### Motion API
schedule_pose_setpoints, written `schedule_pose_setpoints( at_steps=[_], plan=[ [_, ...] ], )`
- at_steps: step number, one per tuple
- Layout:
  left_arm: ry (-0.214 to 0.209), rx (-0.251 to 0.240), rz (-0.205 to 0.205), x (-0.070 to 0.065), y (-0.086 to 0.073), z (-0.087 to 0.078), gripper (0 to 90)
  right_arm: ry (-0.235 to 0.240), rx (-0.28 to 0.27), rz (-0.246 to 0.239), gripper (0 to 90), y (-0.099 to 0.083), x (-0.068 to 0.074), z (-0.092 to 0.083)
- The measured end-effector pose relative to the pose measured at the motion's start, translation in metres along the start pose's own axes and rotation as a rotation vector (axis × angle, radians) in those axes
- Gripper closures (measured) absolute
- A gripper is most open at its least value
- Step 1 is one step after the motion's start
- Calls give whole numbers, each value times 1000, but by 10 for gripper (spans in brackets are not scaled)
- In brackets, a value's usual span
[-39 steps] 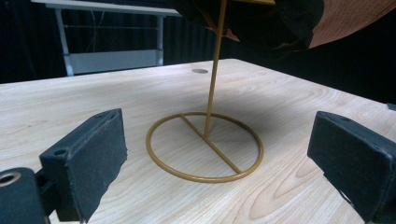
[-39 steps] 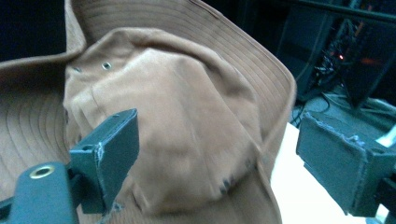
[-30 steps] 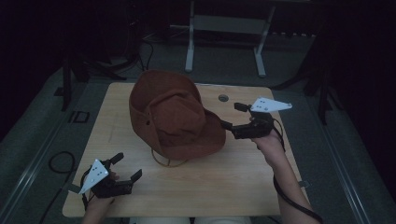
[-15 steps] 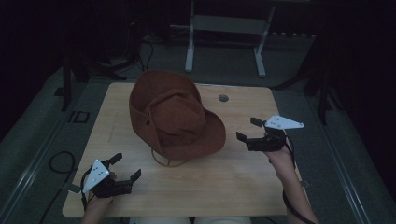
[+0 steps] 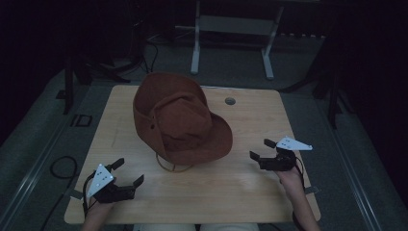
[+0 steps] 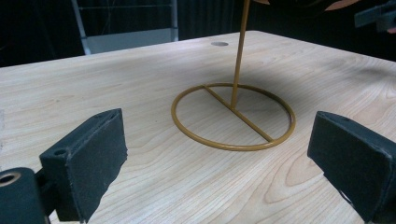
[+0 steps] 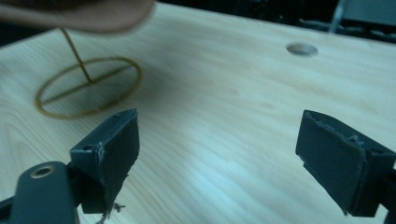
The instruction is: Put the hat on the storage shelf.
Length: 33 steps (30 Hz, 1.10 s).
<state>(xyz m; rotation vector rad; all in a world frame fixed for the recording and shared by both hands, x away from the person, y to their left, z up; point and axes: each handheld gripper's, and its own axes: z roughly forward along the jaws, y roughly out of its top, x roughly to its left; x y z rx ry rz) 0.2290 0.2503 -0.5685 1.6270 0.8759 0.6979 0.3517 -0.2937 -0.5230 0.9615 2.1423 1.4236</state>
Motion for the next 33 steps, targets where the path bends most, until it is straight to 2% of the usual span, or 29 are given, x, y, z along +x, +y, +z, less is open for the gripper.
schedule_pose_setpoints(
  at_steps=[4, 9, 12, 15, 16, 17, 18, 19, 21, 25, 28, 33],
  plan=[
    [-7, 10, 2, 0, -1, 1, 52, -29, 31, 7, 135, -14, -4, -2],
    [-9, 13, -3, 1, -2, 1, 52, -85, 18, 22, 138, -28, -5, -11],
    [-8, 16, -3, 1, -2, 1, 52, -115, 30, 25, 138, -36, -5, -15],
    [-6, 19, -2, 1, -3, 1, 52, -126, 39, 24, 138, -40, -6, -17],
    [-4, 21, -1, 1, -3, 1, 52, -139, 45, 23, 138, -42, -7, -18],
    [-3, 19, -1, 1, -3, 1, 52, -173, 43, 25, 138, -46, -8, -21],
    [-2, 20, -2, 1, -3, 1, 52, -173, 43, 25, 138, -46, -8, -21],
    [1, 18, 0, 1, -3, 1, 52, -193, 51, 27, 138, -48, -9, -23],
    [5, 19, 1, 1, -3, 0, 52, -224, 28, 31, 138, -49, -8, -27],
    [14, 19, -2, 1, -4, -1, 52, -331, 31, 16, 138, -55, -8, -33],
    [22, 22, 2, 1, -4, -1, 52, -362, 18, 62, 138, -57, -13, -37],
    [56, 27, 5, 2, -5, -1, 52, -412, 9, 73, 138, -59, -16, -40]
  ],
)
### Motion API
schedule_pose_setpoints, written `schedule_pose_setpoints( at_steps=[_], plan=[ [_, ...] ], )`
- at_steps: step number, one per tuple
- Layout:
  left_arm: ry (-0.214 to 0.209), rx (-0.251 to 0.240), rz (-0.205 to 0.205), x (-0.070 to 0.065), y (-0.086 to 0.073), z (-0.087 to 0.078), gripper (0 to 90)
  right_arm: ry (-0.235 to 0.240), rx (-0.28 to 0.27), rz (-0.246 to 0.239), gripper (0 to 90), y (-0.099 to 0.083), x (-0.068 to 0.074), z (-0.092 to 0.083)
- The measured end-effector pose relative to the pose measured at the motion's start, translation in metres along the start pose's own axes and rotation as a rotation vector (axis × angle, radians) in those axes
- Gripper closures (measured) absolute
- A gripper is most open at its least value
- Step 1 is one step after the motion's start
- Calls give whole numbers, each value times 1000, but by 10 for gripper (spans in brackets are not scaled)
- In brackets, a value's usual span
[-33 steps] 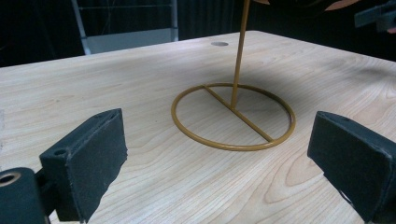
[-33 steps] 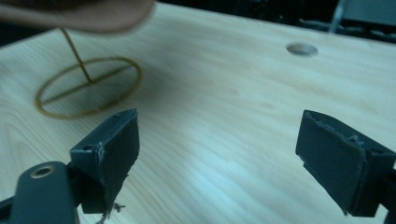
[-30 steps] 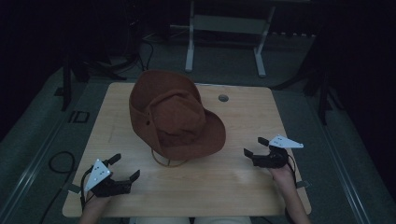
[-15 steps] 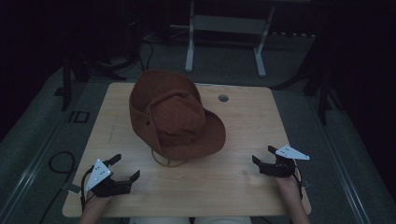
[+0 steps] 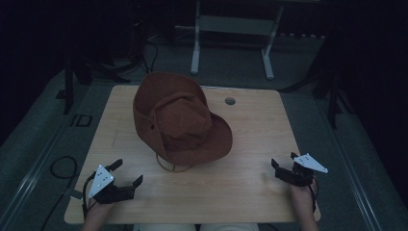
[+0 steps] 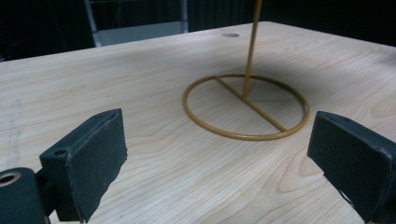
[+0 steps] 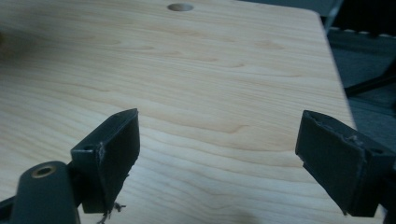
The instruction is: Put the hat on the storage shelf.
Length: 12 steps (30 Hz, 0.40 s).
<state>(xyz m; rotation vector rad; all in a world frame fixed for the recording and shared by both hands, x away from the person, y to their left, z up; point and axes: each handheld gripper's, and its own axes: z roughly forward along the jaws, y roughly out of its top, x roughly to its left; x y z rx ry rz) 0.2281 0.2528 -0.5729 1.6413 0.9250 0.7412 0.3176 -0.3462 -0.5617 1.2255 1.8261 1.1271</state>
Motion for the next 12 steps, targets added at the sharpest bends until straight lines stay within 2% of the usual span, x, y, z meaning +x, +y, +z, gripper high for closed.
schedule_pose_setpoints(
  at_steps=[2, 6, 12],
  plan=[
    [25, 4, 0, 1, 0, 0, 52, -1, 2, 2, 138, 0, 0, 0],
    [66, 7, -10, 4, -1, -1, 52, -11, 18, -29, 138, 0, 5, 3],
    [72, 12, -17, 4, -1, -1, 52, -10, 28, -50, 138, -1, 7, 5]
  ],
)
